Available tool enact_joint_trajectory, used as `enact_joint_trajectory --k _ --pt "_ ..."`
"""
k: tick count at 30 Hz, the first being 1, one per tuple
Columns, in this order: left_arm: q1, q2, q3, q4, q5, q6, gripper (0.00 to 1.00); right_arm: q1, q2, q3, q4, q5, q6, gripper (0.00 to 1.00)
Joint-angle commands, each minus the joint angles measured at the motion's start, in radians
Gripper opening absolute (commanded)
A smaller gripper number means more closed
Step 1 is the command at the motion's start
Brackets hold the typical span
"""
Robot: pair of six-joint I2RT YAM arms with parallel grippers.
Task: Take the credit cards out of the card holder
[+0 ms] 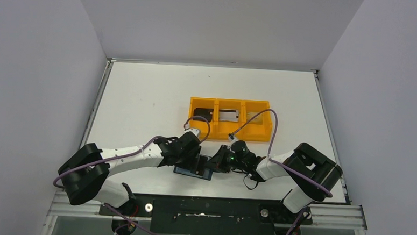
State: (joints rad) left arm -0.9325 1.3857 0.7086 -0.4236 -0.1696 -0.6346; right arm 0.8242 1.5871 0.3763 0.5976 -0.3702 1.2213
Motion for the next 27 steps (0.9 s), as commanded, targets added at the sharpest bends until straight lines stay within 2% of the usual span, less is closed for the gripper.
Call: enact_joint_trajectory --k 1,5,7,13,16,18,21,27 --pt "-0.008 0.058 0.051 -0.035 -0.034 -0.001 0.50 -0.002 -0.003 0.008 0.066 0.005 0.011 0.07" --pt "-0.013 0.086 0.032 -0.045 -0.044 -0.029 0.36 0.001 -0.010 -0.003 0.081 0.010 0.019 0.10" --pt "-0.017 0.087 0.018 -0.035 -0.036 -0.039 0.31 0.007 -0.008 -0.002 0.093 0.010 0.023 0.15" --pt "-0.021 0.083 -0.001 -0.012 -0.018 -0.060 0.24 0.039 0.020 0.026 0.122 0.022 0.039 0.22" --pt "-0.021 0.085 -0.001 -0.019 -0.027 -0.063 0.22 0.049 0.023 0.022 0.124 0.052 0.054 0.19" --pt "-0.021 0.084 -0.003 -0.026 -0.036 -0.069 0.21 0.052 0.012 0.008 0.124 0.071 0.063 0.12" --pt "-0.021 0.076 -0.008 -0.033 -0.051 -0.082 0.19 0.053 -0.015 -0.013 0.119 0.087 0.067 0.06" --pt "-0.021 0.053 -0.011 -0.042 -0.071 -0.096 0.17 0.049 -0.079 -0.022 0.023 0.108 0.046 0.05"
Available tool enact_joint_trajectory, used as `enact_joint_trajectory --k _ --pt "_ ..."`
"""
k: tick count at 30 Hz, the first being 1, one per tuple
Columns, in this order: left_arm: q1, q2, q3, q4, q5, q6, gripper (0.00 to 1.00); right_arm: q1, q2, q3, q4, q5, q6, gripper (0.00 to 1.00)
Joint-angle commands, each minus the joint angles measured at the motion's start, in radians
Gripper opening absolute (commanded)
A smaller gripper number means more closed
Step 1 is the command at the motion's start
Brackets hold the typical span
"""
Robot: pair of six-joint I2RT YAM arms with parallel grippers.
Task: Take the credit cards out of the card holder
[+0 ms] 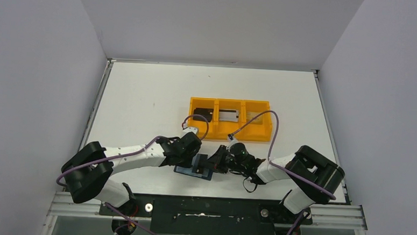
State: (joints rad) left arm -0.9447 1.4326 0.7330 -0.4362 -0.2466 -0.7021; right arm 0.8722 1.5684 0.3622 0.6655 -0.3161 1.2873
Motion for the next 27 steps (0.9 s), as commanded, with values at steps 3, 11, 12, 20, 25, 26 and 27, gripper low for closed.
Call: enact_joint_trajectory --k 3,11,12,20,25,26,27 --pt "-0.008 0.004 -0.031 -0.033 0.003 -0.029 0.17 0.000 -0.081 -0.004 -0.070 0.054 -0.032 0.08" --pt "-0.008 -0.006 -0.024 -0.027 0.009 -0.028 0.16 0.002 -0.072 0.015 -0.075 0.057 -0.023 0.21" --pt "-0.008 -0.006 -0.026 -0.027 0.010 -0.030 0.16 0.002 -0.072 0.015 -0.072 0.060 -0.022 0.21" --pt "-0.008 -0.020 -0.029 -0.029 0.013 -0.037 0.16 0.001 -0.096 0.009 -0.084 0.070 -0.027 0.00" --pt "-0.003 -0.066 -0.017 -0.055 -0.023 -0.058 0.17 0.003 -0.178 0.020 -0.235 0.136 -0.055 0.00" --pt "0.002 -0.079 -0.015 -0.063 -0.025 -0.061 0.17 0.004 -0.201 0.020 -0.259 0.145 -0.060 0.00" --pt "0.007 -0.092 -0.010 -0.067 -0.024 -0.063 0.18 0.003 -0.223 0.018 -0.280 0.154 -0.067 0.00"
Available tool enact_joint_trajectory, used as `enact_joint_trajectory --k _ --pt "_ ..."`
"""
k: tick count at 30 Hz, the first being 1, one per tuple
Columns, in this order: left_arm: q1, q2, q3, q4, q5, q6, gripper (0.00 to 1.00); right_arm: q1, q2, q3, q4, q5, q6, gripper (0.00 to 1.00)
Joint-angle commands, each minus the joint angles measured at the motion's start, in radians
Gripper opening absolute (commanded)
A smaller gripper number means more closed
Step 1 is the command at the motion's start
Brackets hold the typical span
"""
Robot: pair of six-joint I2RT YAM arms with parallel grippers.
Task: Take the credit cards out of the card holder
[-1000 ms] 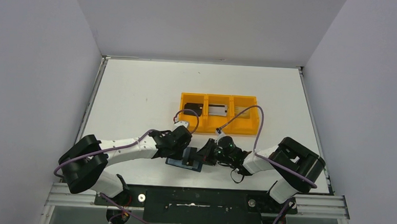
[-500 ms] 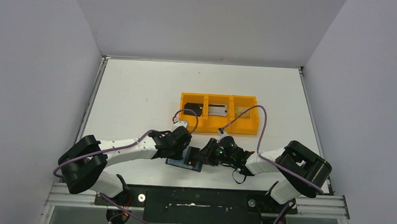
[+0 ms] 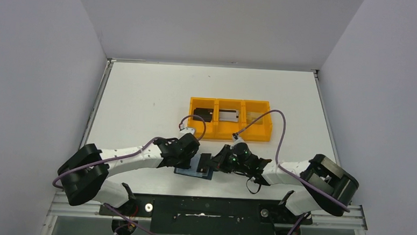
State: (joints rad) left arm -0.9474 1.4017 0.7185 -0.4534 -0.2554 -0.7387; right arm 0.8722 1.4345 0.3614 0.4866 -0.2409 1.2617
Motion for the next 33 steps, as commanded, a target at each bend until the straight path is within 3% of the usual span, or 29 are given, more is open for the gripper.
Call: enact_joint_trajectory --k 1,5,13,17,20,26,33 --pt "0.017 -0.075 0.007 -0.056 -0.012 -0.028 0.20 0.002 -0.110 0.019 -0.122 0.087 -0.046 0.00" --pt "0.059 -0.147 0.005 -0.050 0.019 -0.020 0.22 0.001 -0.192 0.019 -0.184 0.118 -0.068 0.00" --pt "0.171 -0.305 -0.012 -0.055 0.054 0.027 0.43 0.000 -0.220 0.041 -0.208 0.120 -0.105 0.00" --pt "0.253 -0.376 -0.015 -0.085 0.062 0.067 0.64 0.007 -0.226 0.051 -0.199 0.137 -0.120 0.00" --pt "0.299 -0.441 -0.001 -0.109 0.051 0.111 0.73 0.019 -0.245 0.075 -0.205 0.159 -0.159 0.00" --pt "0.339 -0.542 0.048 -0.146 -0.050 0.178 0.78 0.058 -0.293 0.157 -0.313 0.290 -0.276 0.00" --pt "0.339 -0.682 -0.034 -0.032 -0.113 0.224 0.88 0.070 -0.272 0.252 -0.368 0.404 -0.440 0.00"
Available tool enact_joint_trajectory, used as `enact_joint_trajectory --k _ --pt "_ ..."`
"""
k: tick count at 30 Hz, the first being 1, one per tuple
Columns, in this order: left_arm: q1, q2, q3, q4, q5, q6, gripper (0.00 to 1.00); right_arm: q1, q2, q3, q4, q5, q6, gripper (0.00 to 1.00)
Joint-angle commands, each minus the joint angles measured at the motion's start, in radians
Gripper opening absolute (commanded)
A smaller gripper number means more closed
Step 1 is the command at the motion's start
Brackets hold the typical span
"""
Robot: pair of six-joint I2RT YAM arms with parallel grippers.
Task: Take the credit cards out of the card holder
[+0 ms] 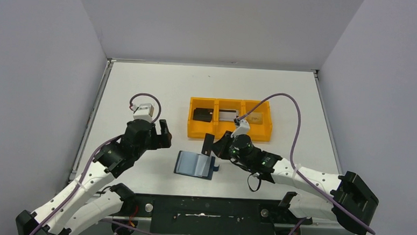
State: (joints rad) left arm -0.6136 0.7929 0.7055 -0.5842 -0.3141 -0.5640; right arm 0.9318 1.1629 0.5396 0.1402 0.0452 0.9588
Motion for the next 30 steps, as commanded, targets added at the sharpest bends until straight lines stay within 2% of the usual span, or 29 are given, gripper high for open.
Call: enact_joint_trajectory --k 1,7,20,26,30 --pt "0.005 -0.088 -0.029 0.112 -0.061 0.050 0.88 0.012 0.010 0.087 -0.026 0.128 -0.161 0.00" --pt "0.007 -0.128 -0.019 0.084 -0.184 0.048 0.89 0.014 0.047 0.167 -0.028 0.172 -0.289 0.00" --pt "0.041 -0.115 -0.029 0.087 -0.188 0.017 0.89 0.018 0.072 0.225 0.065 0.193 -0.739 0.00" --pt "0.043 -0.143 -0.035 0.080 -0.209 0.007 0.90 0.006 0.153 0.337 -0.003 0.194 -0.920 0.00" --pt "0.048 -0.149 -0.037 0.077 -0.216 0.004 0.90 -0.002 0.260 0.461 -0.117 0.210 -1.011 0.00"
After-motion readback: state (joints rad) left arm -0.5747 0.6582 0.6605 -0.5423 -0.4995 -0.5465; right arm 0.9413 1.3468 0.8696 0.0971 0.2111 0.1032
